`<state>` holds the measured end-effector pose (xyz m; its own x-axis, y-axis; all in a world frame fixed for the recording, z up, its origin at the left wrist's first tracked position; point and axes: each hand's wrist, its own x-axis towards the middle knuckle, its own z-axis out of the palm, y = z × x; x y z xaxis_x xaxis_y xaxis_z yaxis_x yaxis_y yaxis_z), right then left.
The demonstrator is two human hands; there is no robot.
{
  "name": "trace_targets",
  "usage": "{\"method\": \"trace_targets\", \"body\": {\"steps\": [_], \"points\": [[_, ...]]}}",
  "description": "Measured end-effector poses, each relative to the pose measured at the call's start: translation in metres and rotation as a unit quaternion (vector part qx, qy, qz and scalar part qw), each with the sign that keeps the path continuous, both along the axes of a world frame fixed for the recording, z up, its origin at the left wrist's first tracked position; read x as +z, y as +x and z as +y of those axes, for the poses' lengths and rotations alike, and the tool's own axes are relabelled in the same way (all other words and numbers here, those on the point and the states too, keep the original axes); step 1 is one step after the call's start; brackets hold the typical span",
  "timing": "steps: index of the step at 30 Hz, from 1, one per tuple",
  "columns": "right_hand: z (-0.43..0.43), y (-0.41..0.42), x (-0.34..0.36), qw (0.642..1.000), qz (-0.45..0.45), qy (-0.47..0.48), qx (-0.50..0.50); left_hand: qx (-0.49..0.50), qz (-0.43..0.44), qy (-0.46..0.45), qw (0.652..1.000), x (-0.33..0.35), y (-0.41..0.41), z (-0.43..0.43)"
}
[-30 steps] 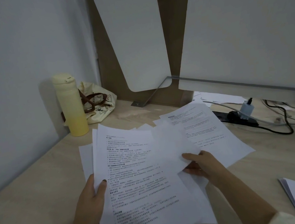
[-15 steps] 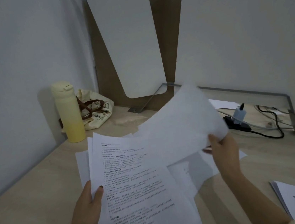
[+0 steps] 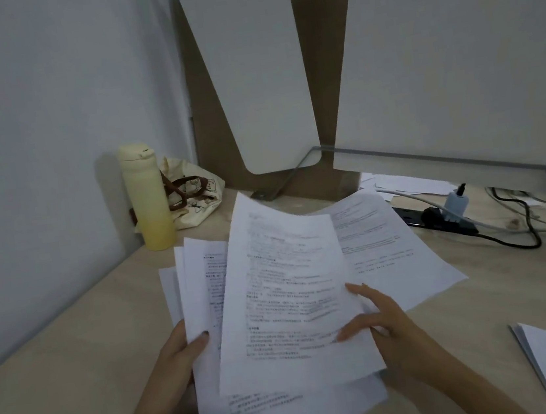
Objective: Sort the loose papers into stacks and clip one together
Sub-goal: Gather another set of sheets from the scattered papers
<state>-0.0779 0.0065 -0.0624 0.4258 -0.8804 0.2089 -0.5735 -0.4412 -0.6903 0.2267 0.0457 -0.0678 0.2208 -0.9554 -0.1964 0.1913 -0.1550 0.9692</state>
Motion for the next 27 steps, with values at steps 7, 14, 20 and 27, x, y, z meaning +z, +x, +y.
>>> {"method": "trace_targets", "body": {"steps": [7, 14, 20, 27], "points": [[0.005, 0.002, 0.004, 0.994, -0.066, 0.085, 0.029, 0.003, -0.013, -0.015, 1.000, -0.003, -0.002, 0.002], [0.010, 0.007, 0.021, 0.909, -0.301, 0.243, -0.156, 0.026, -0.025, -0.040, 0.999, -0.005, -0.003, 0.001], [0.005, 0.023, 0.009, 0.938, -0.147, 0.215, -0.228, 0.022, -0.029, -0.039, 0.999, -0.005, -0.003, 0.001], [0.010, 0.038, 0.015, 0.980, 0.028, 0.070, -0.186, 0.031, -0.068, -0.036, 0.997, 0.001, -0.012, -0.001]]}}
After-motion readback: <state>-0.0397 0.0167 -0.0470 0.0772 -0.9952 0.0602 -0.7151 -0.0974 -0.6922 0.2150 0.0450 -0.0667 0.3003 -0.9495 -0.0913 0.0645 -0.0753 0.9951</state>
